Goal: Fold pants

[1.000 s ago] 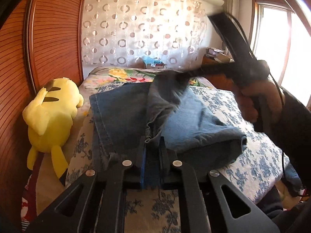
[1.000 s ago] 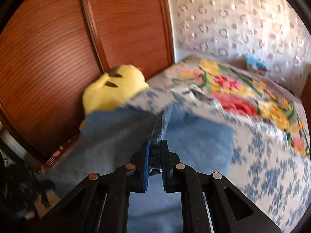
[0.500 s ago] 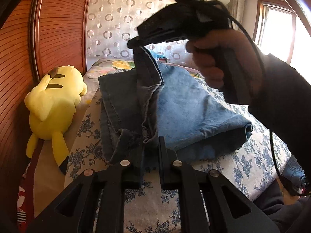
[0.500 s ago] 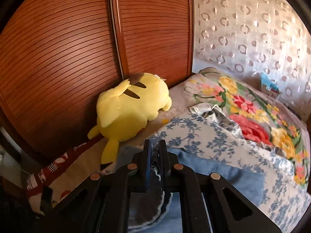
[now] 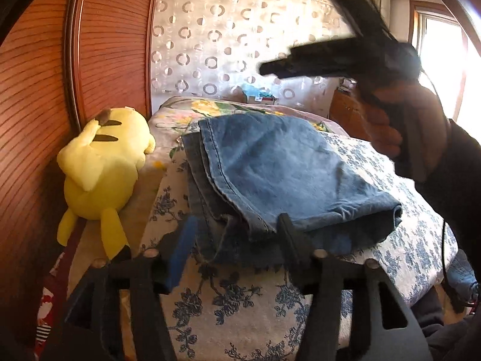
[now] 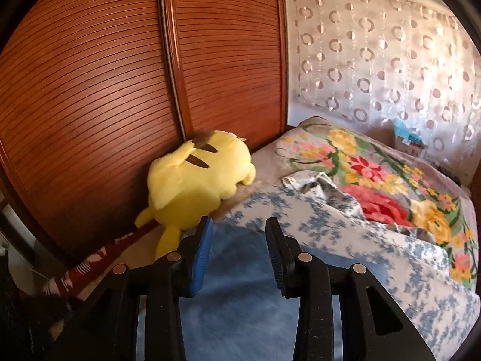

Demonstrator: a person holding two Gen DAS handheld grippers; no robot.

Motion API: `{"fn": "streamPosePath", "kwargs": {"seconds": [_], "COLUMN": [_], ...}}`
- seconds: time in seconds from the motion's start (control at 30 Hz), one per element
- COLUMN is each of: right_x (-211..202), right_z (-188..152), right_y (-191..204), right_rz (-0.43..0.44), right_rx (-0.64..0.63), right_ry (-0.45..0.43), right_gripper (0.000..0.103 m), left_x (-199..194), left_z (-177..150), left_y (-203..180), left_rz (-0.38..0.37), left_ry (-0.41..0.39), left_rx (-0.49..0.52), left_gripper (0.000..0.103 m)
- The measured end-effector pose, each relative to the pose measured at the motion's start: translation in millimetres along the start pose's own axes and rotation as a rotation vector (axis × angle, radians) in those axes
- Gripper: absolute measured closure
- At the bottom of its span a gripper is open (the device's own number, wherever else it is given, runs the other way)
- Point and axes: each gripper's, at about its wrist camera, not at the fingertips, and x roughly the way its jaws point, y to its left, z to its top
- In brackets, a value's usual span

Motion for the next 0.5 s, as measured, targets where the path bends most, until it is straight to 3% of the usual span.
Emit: {"fn": "streamPosePath", "kwargs": {"seconds": [0.17, 0.5], "right_x": [-27, -88], "right_z": [-35, -94], "right_y": [-15, -29], "right_rz": [-0.028, -0.14], "right_rx": [0.027, 0.087], "right_ry": [0.018, -0.001], "right_gripper": [0.064, 0.061], "left_x": [-3, 3], "left_z": [6, 15], "left_y": [-10, -45], "left_rz": [0.003, -0.031], "left_ry": [-0.017, -0.021], "left_rx": [0.025, 0.091], "left_gripper": [0.027, 0.027]}}
